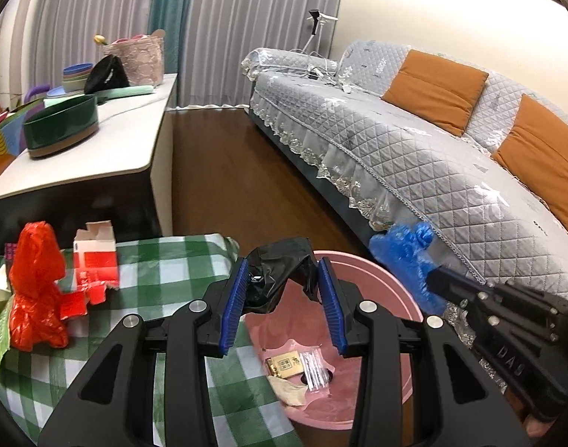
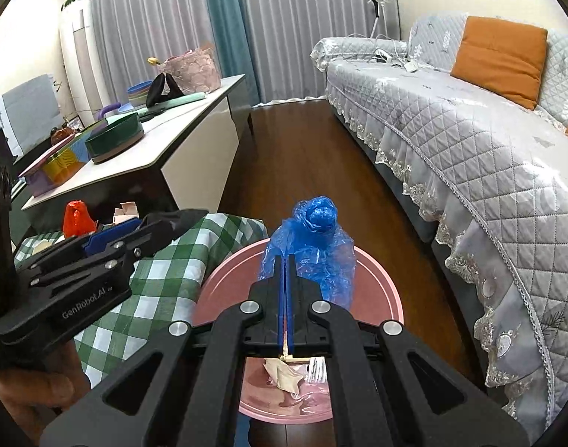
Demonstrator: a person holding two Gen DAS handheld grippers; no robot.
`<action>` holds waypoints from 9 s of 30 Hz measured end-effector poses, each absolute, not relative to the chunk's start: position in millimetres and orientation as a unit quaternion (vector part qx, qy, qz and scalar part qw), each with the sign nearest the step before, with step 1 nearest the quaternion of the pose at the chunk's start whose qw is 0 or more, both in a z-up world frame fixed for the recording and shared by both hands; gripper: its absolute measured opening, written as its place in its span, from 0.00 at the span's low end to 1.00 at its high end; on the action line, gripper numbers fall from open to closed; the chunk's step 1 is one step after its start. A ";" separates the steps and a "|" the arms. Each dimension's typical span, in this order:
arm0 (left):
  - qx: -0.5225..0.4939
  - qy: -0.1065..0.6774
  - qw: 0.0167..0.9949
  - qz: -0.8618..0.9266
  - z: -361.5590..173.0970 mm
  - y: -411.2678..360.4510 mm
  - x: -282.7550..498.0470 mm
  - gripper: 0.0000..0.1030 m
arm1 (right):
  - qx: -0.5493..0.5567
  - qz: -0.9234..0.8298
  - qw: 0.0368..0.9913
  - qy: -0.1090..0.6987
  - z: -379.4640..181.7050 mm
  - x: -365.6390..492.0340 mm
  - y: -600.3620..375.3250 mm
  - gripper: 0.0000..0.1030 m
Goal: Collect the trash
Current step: 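Open the left gripper over the pink bin while the right gripper opens to drop the blue bag, then move both open grippers back over the table toward the remaining trash, then grasp the green snack packet with the left gripper while the right gripper grasps the red-and-white carton, then carry the packet and carton over the pink bin and open both grippers to drop them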
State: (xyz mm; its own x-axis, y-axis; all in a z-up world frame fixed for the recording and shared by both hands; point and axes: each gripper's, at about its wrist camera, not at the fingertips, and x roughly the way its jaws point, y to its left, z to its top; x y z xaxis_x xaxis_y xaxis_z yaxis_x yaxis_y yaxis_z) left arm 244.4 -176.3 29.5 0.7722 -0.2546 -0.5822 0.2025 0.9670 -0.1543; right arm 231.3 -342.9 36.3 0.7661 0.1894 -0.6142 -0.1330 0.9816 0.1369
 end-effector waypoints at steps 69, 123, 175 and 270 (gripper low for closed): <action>-0.029 0.345 0.938 0.020 11.5 63.9 144.7 0.48 | 0.025 0.228 0.917 0.327 27.3 227.6 -166.7 0.23; -0.008 0.315 0.945 0.084 20.6 79.2 161.5 0.01 | 0.119 0.236 0.866 0.425 -40.5 322.0 -116.7 0.15; -0.027 0.276 0.961 0.016 48.9 -2.3 96.7 0.01 | -0.004 0.147 0.955 0.258 70.2 158.0 -232.6 0.03; -0.044 0.313 0.942 -0.108 30.2 -176.6 229.4 0.01 | 0.068 0.017 0.960 0.270 49.0 230.5 -348.2 0.03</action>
State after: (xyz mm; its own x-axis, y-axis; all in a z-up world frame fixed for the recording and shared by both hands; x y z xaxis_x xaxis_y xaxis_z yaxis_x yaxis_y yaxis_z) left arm 229.4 -176.6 30.2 0.7804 -0.2318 -0.5807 0.1771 0.9726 -0.1503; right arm 230.5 -348.2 49.0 0.8541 0.0694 -0.5155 0.0044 0.9901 0.1406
